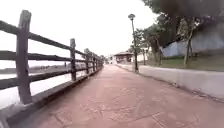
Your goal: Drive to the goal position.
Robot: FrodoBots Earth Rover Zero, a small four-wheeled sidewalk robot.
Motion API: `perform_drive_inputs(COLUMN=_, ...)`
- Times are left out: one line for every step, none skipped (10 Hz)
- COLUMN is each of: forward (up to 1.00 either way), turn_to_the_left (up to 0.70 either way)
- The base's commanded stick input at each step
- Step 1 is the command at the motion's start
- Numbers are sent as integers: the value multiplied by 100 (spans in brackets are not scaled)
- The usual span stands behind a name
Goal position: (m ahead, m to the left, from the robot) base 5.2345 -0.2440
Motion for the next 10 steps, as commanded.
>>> perform_drive_inputs(forward=100, turn_to_the_left=0)
perform_drive_inputs(forward=100, turn_to_the_left=0)
perform_drive_inputs(forward=100, turn_to_the_left=0)
perform_drive_inputs(forward=100, turn_to_the_left=0)
perform_drive_inputs(forward=100, turn_to_the_left=0)
perform_drive_inputs(forward=100, turn_to_the_left=0)
perform_drive_inputs(forward=100, turn_to_the_left=0)
perform_drive_inputs(forward=100, turn_to_the_left=0)
perform_drive_inputs(forward=100, turn_to_the_left=0)
perform_drive_inputs(forward=100, turn_to_the_left=0)
